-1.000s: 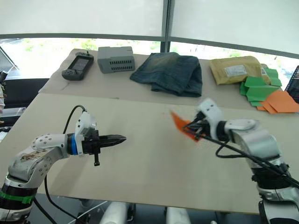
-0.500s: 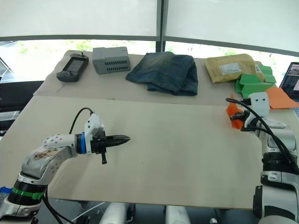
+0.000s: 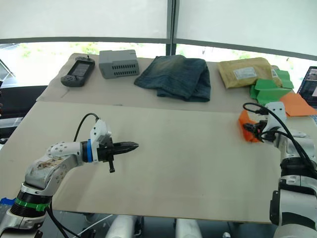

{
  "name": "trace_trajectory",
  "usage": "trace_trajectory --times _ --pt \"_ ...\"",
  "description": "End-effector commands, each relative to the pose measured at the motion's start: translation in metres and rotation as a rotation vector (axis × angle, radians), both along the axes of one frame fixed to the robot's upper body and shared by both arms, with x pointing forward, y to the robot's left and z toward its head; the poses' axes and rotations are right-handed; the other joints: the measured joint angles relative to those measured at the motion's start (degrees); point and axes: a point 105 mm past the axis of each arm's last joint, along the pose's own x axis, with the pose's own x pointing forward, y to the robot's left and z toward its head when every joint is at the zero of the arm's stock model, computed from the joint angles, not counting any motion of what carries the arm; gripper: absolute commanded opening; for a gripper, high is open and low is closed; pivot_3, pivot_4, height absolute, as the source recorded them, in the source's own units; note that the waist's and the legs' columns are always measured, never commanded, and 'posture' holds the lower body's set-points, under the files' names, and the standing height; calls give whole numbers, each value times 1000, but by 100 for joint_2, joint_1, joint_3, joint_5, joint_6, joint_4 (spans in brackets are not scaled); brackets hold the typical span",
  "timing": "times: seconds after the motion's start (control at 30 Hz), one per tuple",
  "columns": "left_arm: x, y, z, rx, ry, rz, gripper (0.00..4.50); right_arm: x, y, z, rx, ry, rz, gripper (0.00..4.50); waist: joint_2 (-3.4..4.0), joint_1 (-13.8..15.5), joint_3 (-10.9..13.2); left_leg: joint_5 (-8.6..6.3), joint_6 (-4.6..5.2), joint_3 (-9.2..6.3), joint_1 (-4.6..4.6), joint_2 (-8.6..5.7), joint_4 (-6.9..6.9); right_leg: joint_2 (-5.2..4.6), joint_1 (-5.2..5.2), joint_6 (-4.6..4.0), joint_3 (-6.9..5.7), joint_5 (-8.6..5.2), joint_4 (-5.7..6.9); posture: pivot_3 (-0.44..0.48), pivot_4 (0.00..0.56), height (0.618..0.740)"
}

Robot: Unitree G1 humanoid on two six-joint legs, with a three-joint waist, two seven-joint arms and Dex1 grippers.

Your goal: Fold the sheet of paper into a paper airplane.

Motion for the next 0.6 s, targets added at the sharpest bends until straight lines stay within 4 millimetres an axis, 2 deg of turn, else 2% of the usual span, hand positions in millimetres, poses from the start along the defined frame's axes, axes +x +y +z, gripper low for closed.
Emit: trace_trajectory --times 0.03,0.07,0.13,0.2,0.27,0.4,0.5,0.6 --pt "2 0 16 -35 -44 -6 0 -6 -4 50 -17 -158 43 4086 0 2 0 0 0 0 0 0 0 0 0 0 0 0 0 0 150 716" --pt "3 0 16 -35 -46 -7 0 -8 -3 56 -13 -180 54 4416 0 5 0 0 0 0 0 1 0 1 0 0 -1 0 0 0 150 716" --pt "5 2 16 -28 -40 5 0 -20 14 71 0 -235 194 4464 0 27 0 0 0 -2 -1 1 0 1 0 1 -2 -1 0 0 150 716" --pt "8 6 16 -17 -52 31 0 -44 54 84 71 -294 461 4464 0 41 0 0 0 -6 0 2 0 2 3 2 -5 -1 -1 0 150 716" --pt "12 10 16 0 -69 63 0 -66 75 82 90 -279 587 4464 1 48 0 0 0 -9 1 6 0 4 7 5 -7 -3 -1 0 150 716" --pt "13 20 10 40 -105 91 0 -98 104 50 -72 -187 703 4464 1 67 -1 0 0 -8 5 5 1 0 11 34 -7 -19 -1 0 150 716" --pt "8 24 2 51 -101 94 0 -114 126 36 -15 -230 775 4464 1 52 -1 0 0 0 10 7 12 -2 12 37 0 -16 4 0 150 716" --pt "4 28 -5 51 -89 118 0 -125 137 17 -45 -221 821 4464 2 59 -1 -1 -1 -2 11 15 28 2 14 32 -5 -13 7 0 150 716"
